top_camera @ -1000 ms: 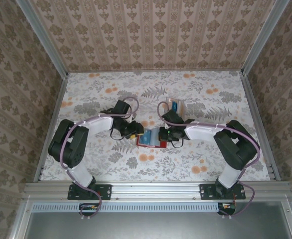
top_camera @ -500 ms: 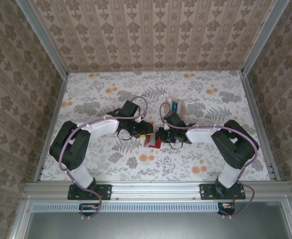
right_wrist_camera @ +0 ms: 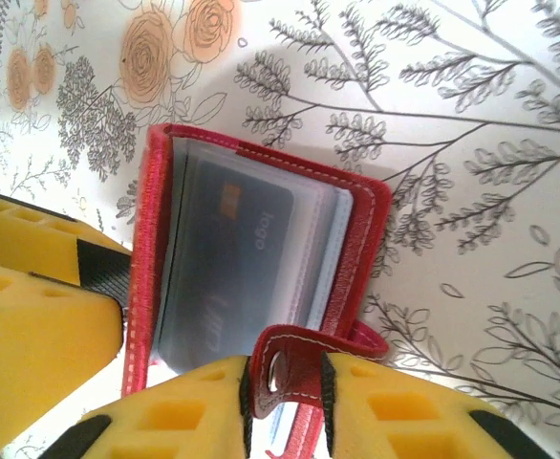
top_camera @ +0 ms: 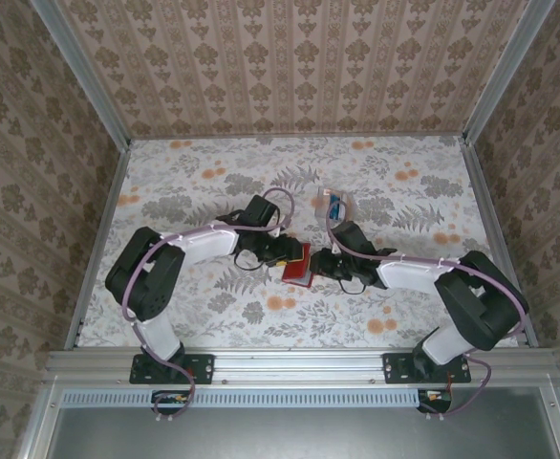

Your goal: Put the credit cards into the card holder

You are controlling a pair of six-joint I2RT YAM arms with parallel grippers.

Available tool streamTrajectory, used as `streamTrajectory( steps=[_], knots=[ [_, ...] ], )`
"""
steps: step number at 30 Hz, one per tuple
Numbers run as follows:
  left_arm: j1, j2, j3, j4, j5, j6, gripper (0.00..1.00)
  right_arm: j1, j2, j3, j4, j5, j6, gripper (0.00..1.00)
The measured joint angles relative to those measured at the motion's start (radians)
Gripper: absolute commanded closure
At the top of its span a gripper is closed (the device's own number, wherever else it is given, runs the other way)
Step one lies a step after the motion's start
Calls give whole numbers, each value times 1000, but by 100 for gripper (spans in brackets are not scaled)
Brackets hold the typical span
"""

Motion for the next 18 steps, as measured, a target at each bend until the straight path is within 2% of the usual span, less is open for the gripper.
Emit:
streamTrajectory(
  steps=[6, 8, 11, 18],
  knots=[
    [-1, 14, 2, -2, -18, 8, 59, -10, -18, 0, -30, 17, -6, 80],
    [-1, 23, 2, -5, -22, 11, 62, -13, -18, 0, -34, 17, -6, 78],
    [-3, 33, 2, -7, -24, 16, 70, -13, -19, 0, -40, 17, -6, 71],
    [-13, 44, 7, -15, -35, 20, 73, -25, -69, -6, -45, 17, -3, 70]
  ],
)
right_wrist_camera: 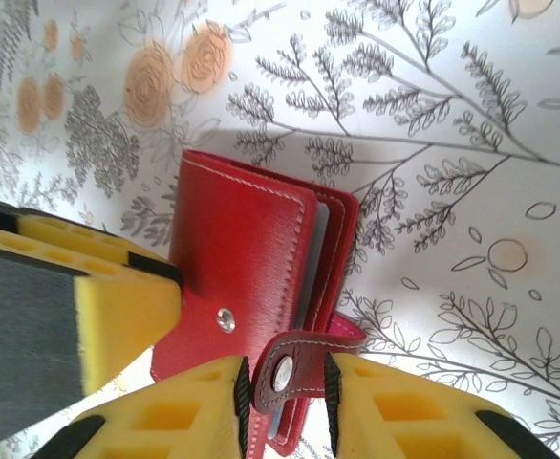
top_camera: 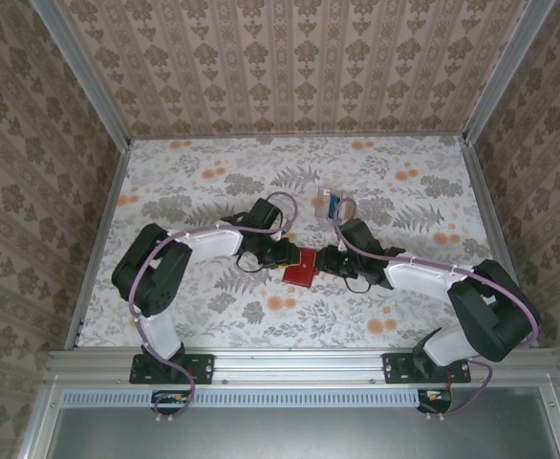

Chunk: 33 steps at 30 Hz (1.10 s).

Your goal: Put the credit cards into the card holder

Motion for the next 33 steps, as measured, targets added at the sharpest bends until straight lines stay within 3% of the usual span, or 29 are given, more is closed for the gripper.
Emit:
streamTrajectory(
  steps=[5, 10, 18, 33],
  knots=[
    [-1, 8, 8, -15, -7, 3, 73, -7, -11, -3, 2, -3, 1, 72],
    [-1, 19, 14, -19, -6, 2, 74, -7, 14, -16, 31, -32, 16, 61],
    [-1, 23, 15, -23, -7, 3, 77, -7, 67, 3, 52, -71, 11, 64],
    [0, 31, 15, -21, -6, 2, 81, 19, 148, 98, 19, -97, -13, 60]
  ],
)
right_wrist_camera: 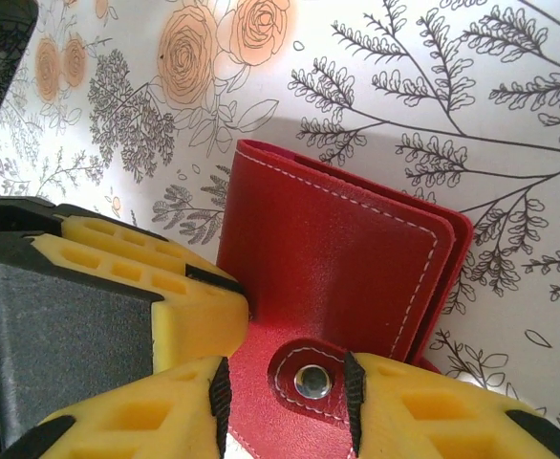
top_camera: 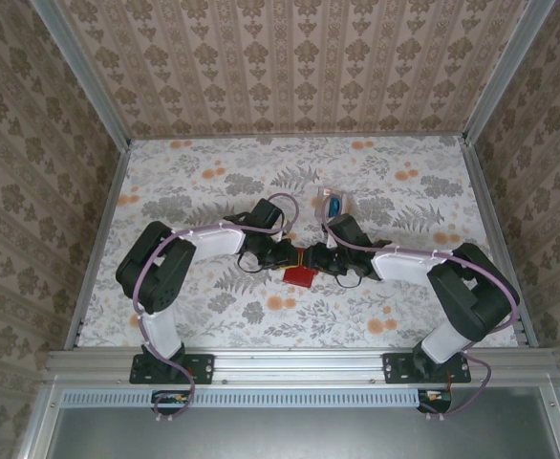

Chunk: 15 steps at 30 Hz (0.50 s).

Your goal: Put the credit cards into the card holder

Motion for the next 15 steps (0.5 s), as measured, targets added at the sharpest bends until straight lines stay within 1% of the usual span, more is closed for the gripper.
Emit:
streamTrajectory(
  steps=[3, 6, 8, 13, 15],
  knots=[
    [0, 0, 0, 0, 0, 0, 81, 8, 7, 21, -38, 23, -14, 60],
    [2, 0, -3, 8, 8, -5, 81, 18, 10, 28, -56, 38, -22, 66],
    [9, 0, -13, 23, 21, -10, 81, 21, 14, 28, -58, 40, -29, 67],
    [31, -16, -53, 67, 63, -19, 81, 27, 29, 42, -80, 45, -33, 68],
    [37, -35, -73, 69, 68, -20, 80, 35, 33, 58, -101, 58, -37, 71]
  ],
)
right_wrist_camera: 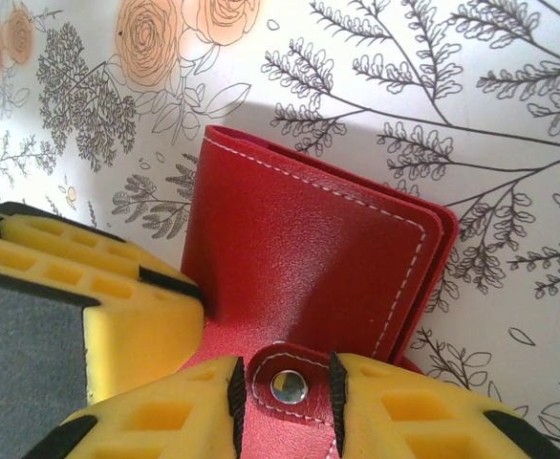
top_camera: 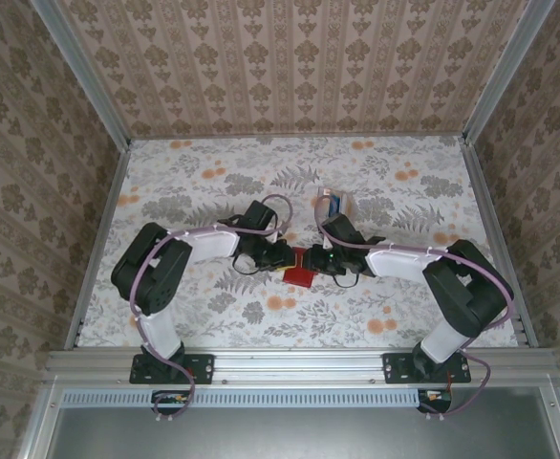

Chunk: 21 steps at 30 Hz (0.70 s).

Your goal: Put the credit cards into the card holder

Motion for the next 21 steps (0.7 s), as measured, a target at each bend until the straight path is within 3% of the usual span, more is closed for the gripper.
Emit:
streamTrajectory(
  steps=[6, 21],
  knots=[
    [22, -33, -49, 7, 1, 0, 79, 15, 15, 22, -32, 14, -16, 81],
    [20, -21, -60, 35, 4, -3, 80, 16, 42, 43, -41, 21, -3, 87]
  ],
)
